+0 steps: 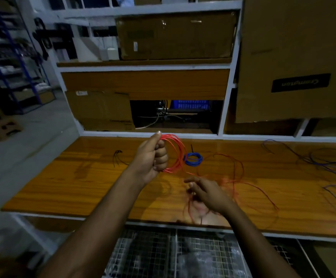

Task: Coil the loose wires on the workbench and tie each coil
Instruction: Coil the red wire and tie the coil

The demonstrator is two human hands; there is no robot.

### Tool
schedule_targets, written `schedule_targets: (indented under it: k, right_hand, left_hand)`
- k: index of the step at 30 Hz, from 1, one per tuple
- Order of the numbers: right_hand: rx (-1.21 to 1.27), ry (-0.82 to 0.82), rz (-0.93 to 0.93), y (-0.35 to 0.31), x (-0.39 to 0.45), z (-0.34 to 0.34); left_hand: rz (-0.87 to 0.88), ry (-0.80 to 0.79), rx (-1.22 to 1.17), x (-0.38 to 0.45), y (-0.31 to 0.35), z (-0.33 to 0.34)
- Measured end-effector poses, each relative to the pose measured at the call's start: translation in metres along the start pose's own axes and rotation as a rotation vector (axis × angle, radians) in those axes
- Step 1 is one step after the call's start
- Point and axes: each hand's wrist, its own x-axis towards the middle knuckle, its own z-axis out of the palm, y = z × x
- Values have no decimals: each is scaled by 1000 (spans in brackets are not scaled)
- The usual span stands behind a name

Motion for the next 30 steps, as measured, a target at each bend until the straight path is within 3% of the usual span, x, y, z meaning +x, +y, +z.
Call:
schedule_targets:
  k: [4, 6, 8, 9, 10, 12, 14, 15, 16, 17, 18, 20, 24, 30]
  right_hand:
    - [192, -58, -37, -41, -20, -15]
    - [209, -206, -21, -66, -37, -20]
    - [22, -375, -146, -92, -48, -20]
    - [61, -327, -277, -103, -51, -8]
    - [336, -451, -281, -103, -70, -12]
    - [281, -607, -304, -137, -47, -29]
    - [192, -405, -499, -156, -60, -36]
    - [208, -441, -585, -170, -74, -45]
    - [186, -475, -590, -182, -84, -52]
    - [280, -638, -533, -191, -93, -54]
    - [364, -674, -397, -185, -101, -65]
    - [530, -471, -347, -175, -88, -63]
    - [731, -329, -237, -169, -65, -67]
    - [615, 34, -92, -121, -32, -53]
  left_hand:
    - [42, -14, -93, -1, 19, 7]
    - [75, -25, -119, -2, 31, 12]
    - [99, -33, -118, -2, 40, 18]
    - [105, -39, -109, -3, 44, 20]
    - [113, -42, -90, -5, 46, 23]
    - [141, -28, -28, -10, 46, 29]
    - [153, -5, -4, -16, 45, 34]
    - [154, 2, -17, -18, 44, 35]
    - [156, 3, -36, -20, 45, 35]
    - [159, -1, -55, -21, 46, 34]
    - [161, -5, -70, -21, 48, 32]
    - [168, -13, -84, -21, 52, 28]
    - [192, -33, -53, -23, 56, 26]
    - [148, -14, -107, -26, 51, 29]
